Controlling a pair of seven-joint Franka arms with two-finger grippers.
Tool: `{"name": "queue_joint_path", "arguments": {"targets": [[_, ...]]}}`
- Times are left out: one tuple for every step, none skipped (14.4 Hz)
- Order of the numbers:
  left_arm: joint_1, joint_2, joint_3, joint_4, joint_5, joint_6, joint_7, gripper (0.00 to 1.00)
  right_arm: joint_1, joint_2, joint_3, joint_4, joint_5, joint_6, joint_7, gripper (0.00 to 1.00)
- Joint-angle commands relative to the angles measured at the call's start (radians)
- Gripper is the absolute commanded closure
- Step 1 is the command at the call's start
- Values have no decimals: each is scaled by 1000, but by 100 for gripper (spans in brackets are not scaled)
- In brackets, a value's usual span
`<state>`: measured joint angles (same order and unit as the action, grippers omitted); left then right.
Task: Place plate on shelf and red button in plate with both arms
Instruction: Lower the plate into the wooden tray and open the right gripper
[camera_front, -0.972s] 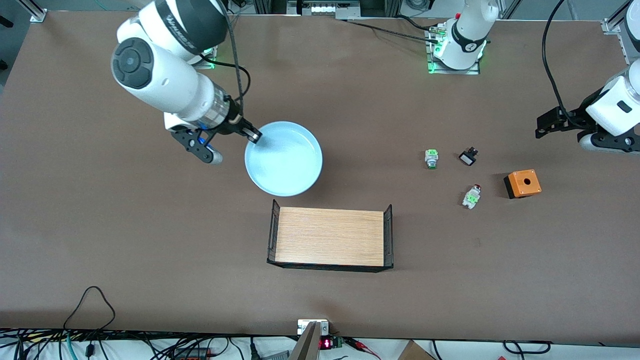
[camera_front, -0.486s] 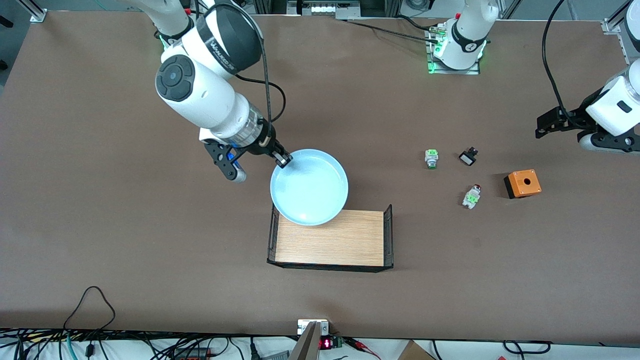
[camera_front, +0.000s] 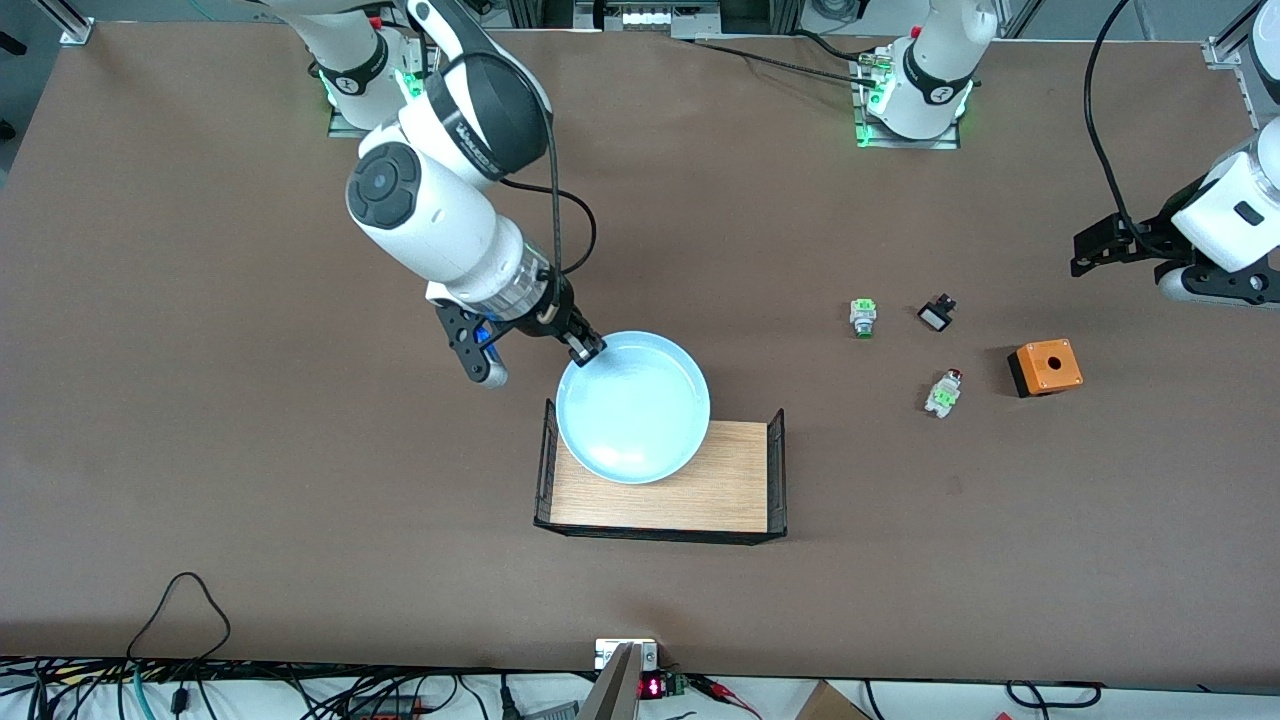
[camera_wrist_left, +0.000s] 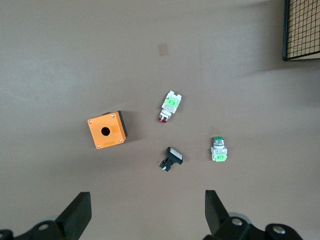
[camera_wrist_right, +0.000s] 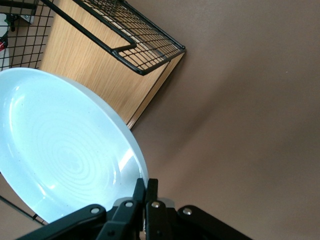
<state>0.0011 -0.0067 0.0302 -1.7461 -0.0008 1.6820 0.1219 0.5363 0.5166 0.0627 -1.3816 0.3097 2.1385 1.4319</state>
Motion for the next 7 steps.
{"name": "queue_joint_path", "arguments": {"targets": [[3,13,-1,31,18,-24,16,0,14,28,-14,42,14,12,21,100],[3,13,-1,31,18,-24,16,0,14,33,-14,44,12,23,21,100],[3,13,-1,31,18,-24,16,0,14,43,-14,53,12,29,21,100],[3,13,-1,31,18,-24,16,0,14,52,-14,64,12,31,21,100],[3,13,-1,31,18,-24,16,0,16,66,-14,75,12,34,21,100],[3,13,-1,31,18,-24,16,0,16,77,-14,87,12,38,21,100],[3,13,-1,31,18,-24,16,0,16,89,-15,95,12,41,16,100]]}}
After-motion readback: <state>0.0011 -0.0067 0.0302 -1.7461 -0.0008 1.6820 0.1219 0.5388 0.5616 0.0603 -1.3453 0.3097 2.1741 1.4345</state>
